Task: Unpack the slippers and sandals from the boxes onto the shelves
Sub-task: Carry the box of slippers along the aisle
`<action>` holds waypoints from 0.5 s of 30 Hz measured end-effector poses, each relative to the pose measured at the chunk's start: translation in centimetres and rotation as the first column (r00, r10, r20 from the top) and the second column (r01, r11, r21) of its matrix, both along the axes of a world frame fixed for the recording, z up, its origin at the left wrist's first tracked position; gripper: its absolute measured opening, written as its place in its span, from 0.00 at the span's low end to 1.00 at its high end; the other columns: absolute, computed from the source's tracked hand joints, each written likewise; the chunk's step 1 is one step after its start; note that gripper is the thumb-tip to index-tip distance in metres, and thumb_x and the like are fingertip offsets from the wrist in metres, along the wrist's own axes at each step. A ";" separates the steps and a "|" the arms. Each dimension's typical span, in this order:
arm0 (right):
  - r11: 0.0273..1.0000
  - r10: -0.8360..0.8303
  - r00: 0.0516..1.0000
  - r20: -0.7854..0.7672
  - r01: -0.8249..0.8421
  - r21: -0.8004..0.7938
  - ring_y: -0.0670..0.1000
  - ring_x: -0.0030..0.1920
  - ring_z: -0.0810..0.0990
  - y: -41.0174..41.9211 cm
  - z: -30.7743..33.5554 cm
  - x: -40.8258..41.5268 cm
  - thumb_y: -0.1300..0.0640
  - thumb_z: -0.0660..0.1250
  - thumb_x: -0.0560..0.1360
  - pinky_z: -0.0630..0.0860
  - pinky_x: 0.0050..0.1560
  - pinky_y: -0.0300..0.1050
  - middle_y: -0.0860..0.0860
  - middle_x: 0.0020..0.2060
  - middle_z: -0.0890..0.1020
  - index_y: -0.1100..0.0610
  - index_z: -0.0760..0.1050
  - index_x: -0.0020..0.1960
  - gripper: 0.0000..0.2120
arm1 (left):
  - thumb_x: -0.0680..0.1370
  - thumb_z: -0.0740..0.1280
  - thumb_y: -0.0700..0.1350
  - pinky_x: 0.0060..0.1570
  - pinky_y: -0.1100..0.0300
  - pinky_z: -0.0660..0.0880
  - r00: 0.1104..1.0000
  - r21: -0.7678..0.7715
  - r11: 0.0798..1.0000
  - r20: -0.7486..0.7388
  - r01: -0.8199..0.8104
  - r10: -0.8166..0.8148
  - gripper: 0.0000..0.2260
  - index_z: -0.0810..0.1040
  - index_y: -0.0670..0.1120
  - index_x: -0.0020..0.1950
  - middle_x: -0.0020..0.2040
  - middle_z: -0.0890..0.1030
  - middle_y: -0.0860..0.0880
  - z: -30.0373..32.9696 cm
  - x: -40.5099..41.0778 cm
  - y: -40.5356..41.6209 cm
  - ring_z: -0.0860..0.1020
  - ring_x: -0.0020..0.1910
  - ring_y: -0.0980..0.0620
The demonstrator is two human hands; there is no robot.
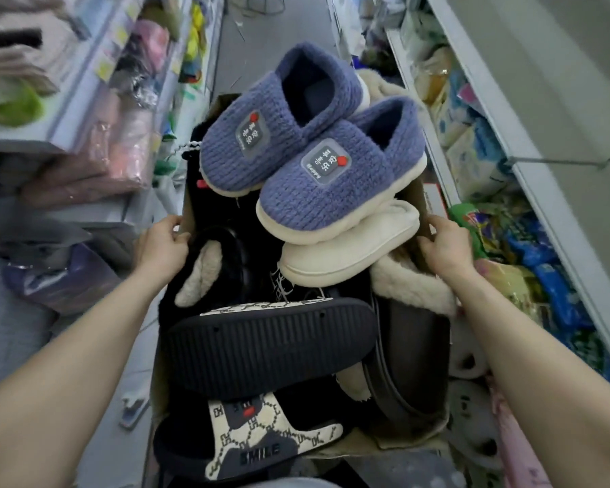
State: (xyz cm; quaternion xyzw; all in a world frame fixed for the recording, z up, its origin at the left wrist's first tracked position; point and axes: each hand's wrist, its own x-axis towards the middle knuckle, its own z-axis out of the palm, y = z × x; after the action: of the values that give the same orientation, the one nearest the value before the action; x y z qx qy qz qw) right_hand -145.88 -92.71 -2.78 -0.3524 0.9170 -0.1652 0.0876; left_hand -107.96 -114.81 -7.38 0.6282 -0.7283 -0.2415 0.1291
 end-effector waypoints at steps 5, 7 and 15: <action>1.000 -0.001 1.000 0.022 0.001 0.022 0.66 0.55 0.80 -10.7 0.1 -3.1 0.63 0.67 0.73 0.74 0.56 0.56 0.63 0.53 0.83 0.56 0.77 0.65 0.20 | 0.77 0.66 0.41 0.56 0.48 0.71 1.000 0.014 1.000 -0.022 -0.021 0.021 0.14 0.78 0.44 0.62 0.56 0.81 0.37 1.0 -3.9 -10.7 0.76 0.58 0.35; 1.000 0.001 1.000 0.029 -0.002 0.026 0.66 0.55 0.79 -14.9 0.2 -4.4 0.63 0.66 0.73 0.74 0.53 0.56 0.62 0.51 0.83 0.55 0.77 0.64 0.20 | 0.77 0.66 0.41 0.56 0.47 0.72 0.999 0.003 1.000 -0.031 -0.019 0.019 0.13 0.78 0.44 0.61 0.56 0.81 0.38 1.2 -5.4 -15.1 0.77 0.57 0.36; 1.000 -0.007 0.998 0.058 0.006 0.023 0.64 0.58 0.78 -31.0 -0.9 -12.8 0.64 0.66 0.75 0.73 0.56 0.54 0.61 0.55 0.82 0.58 0.76 0.64 0.18 | 0.76 0.66 0.42 0.54 0.47 0.72 0.999 -0.014 1.000 0.042 -0.012 0.012 0.14 0.78 0.46 0.61 0.57 0.81 0.38 1.4 -13.6 -30.6 0.76 0.57 0.34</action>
State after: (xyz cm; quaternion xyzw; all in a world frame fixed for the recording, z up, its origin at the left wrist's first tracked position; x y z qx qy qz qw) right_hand -158.66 -123.66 -3.73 -0.3435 0.9170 -0.1652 0.1177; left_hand -121.58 -145.42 -5.94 0.6366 -0.7287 -0.2222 0.1196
